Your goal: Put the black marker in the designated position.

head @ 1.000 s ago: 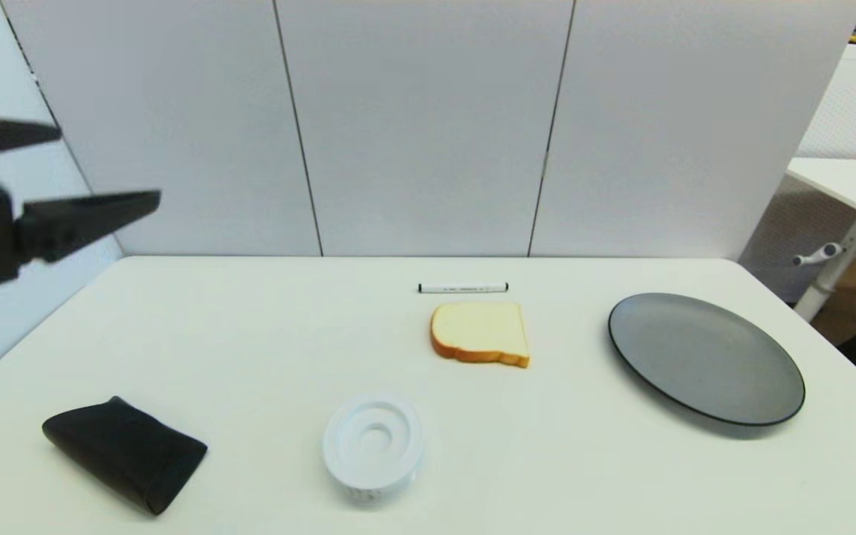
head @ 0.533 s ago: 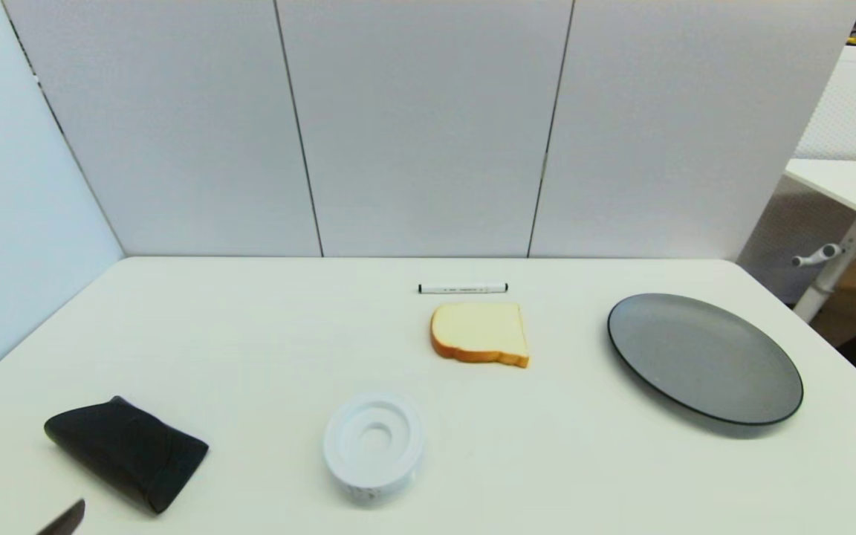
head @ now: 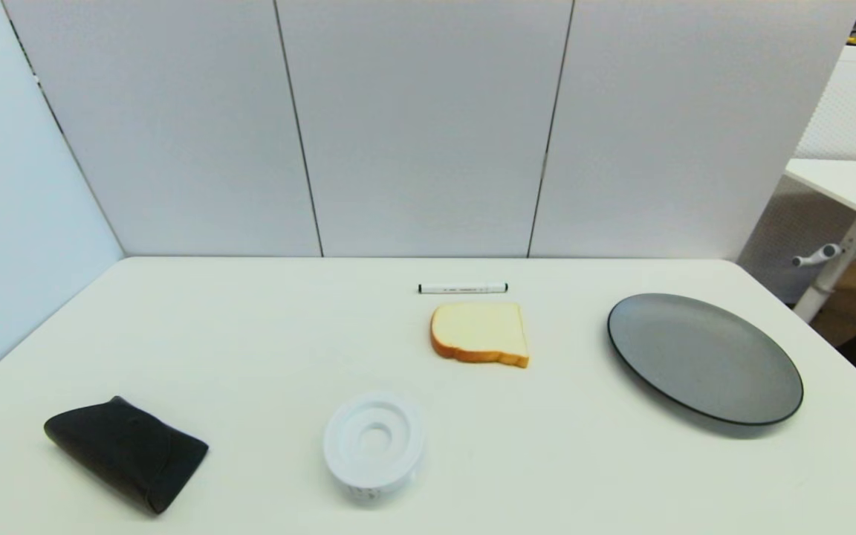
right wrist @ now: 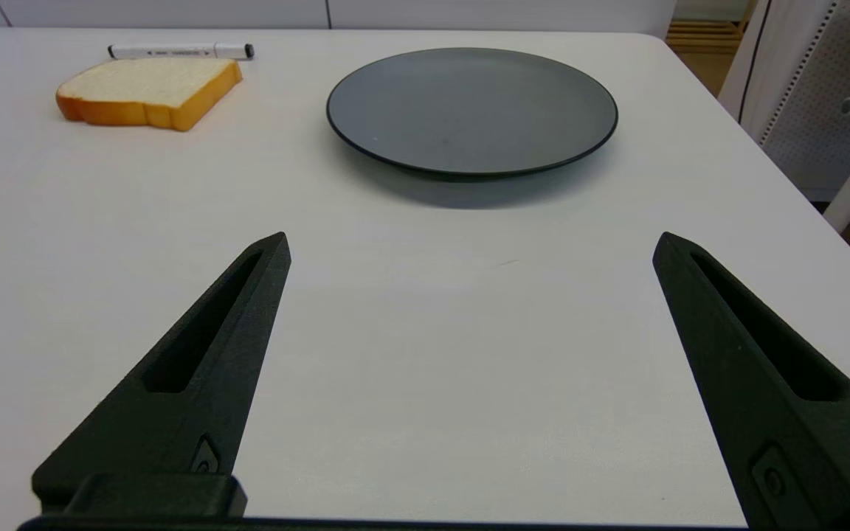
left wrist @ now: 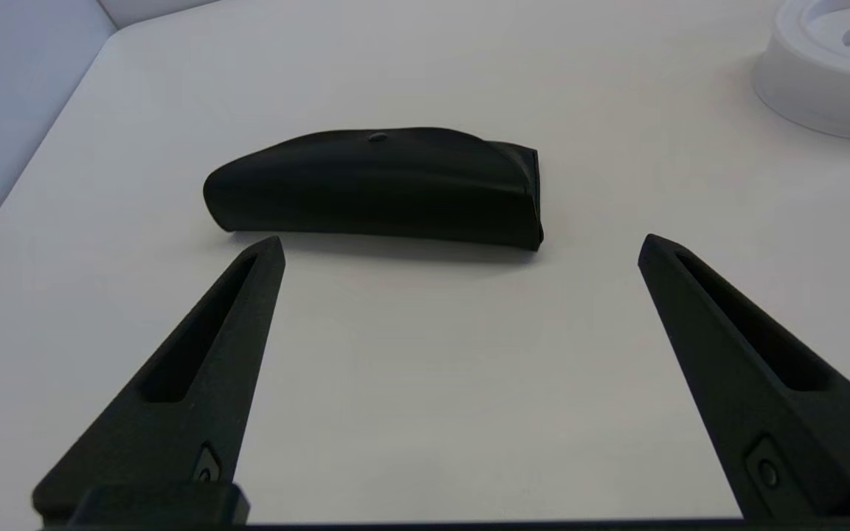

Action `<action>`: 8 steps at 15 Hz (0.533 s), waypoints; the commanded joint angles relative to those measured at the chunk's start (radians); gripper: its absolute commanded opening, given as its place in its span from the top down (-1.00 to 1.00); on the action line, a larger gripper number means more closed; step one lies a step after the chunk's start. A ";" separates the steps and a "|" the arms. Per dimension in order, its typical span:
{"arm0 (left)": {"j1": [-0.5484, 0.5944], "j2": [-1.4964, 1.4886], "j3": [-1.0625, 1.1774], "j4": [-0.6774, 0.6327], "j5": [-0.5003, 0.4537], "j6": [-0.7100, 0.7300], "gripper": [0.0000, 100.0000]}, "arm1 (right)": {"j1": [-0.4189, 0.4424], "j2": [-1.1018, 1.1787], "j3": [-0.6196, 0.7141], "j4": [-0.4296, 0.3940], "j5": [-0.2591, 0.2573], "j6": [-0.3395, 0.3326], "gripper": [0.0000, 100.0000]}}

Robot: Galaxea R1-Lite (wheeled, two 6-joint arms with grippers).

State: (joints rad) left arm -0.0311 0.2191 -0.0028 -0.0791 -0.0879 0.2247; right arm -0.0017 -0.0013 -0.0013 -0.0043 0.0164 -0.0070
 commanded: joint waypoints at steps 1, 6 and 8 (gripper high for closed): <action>0.022 -0.224 0.003 0.079 0.022 -0.103 -1.00 | 0.000 0.001 0.001 0.000 0.000 -0.001 -1.00; 0.023 -0.219 0.003 0.084 0.073 -0.180 -1.00 | 0.000 0.001 0.000 0.000 0.000 -0.001 -1.00; 0.023 -0.219 0.003 0.084 0.074 -0.180 -1.00 | 0.000 0.001 0.000 0.000 0.000 -0.001 -1.00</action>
State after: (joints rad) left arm -0.0077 0.0019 0.0000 0.0038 -0.0143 0.0447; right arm -0.0017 -0.0013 -0.0013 -0.0043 0.0162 -0.0072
